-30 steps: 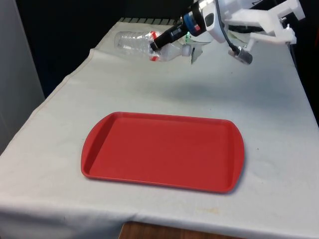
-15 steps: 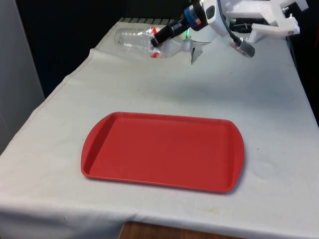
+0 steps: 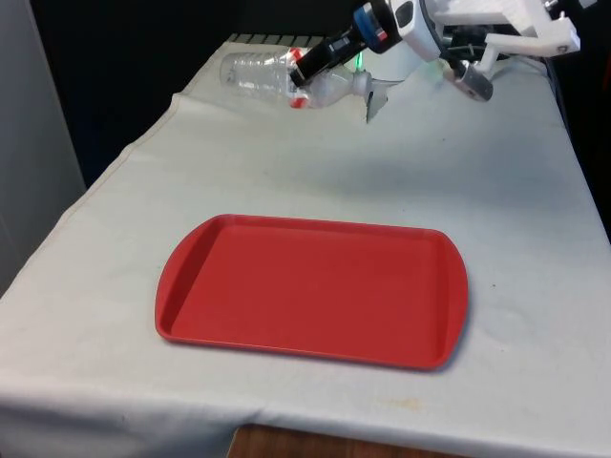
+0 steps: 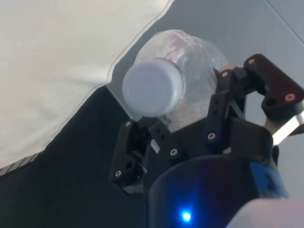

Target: Place the bottle upright on the tray.

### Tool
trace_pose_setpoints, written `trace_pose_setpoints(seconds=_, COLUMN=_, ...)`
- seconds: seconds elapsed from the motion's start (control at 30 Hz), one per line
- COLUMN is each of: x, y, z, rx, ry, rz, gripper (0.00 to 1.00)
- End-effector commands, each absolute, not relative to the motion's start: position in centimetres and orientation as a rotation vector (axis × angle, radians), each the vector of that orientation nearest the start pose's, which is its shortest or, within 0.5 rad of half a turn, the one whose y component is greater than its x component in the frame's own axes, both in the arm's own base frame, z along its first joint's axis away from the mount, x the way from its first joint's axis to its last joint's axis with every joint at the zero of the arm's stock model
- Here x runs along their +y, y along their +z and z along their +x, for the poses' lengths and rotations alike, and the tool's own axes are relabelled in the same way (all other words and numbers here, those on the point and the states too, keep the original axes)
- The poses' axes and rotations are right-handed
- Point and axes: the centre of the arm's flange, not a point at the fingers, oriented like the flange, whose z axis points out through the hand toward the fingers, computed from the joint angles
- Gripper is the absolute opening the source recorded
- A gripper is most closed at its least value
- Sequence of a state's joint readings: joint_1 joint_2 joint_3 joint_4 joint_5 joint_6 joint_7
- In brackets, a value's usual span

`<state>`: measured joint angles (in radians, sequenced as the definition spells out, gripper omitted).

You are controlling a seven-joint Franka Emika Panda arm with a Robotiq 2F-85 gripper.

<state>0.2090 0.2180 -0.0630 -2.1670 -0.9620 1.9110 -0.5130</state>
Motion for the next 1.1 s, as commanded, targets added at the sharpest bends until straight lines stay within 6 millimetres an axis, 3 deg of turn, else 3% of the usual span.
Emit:
trace_pose_setpoints(seconds=0.0, x=1.8, y=29.0, z=52.8, rx=1.346, ry=-0.708, rz=1.907, gripper=0.33)
trace_pose_setpoints(seconds=1.07, x=2.2, y=31.4, z=53.8, rx=1.327, ry=-0.634, rz=1.969, gripper=0.33)
